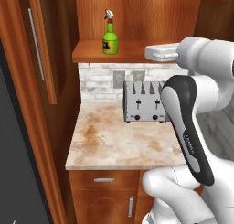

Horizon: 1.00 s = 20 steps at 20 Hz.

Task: Move the cutting board and knife to the sink. Then move spray from the cabinet to the counter.

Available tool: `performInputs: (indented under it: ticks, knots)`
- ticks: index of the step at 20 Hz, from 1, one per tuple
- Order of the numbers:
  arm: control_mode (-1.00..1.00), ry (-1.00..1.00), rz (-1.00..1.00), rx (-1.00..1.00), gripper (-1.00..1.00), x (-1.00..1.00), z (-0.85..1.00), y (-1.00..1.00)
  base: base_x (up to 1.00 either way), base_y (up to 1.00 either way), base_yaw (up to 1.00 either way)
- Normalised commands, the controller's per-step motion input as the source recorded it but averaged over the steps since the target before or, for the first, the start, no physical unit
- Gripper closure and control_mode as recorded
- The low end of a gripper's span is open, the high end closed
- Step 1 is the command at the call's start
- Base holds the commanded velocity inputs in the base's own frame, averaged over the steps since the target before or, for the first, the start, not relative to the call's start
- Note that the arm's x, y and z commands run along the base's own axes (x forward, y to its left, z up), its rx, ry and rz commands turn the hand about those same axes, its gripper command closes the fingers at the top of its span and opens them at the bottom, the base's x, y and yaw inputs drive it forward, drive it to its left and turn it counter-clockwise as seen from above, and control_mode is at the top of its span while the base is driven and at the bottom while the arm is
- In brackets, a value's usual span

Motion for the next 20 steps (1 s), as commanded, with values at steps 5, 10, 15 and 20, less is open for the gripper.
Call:
performInputs:
  ticks: [5,10,15,20]
  knots:
    - [-1.0,0.0,0.0,0.0,-1.0,0.31,0.0,0.06,0.0,0.0,0.0]
    - [-1.0,0.0,0.0,0.0,-1.0,0.53,0.0,0.18,0.0,0.0,0.0]
    - [-1.0,0.0,0.0,0.0,-1.0,0.5,0.0,0.08,0.0,0.0,0.0]
    - [-1.0,0.0,0.0,0.0,-1.0,0.39,0.0,0.01,0.0,0.0,0.0]
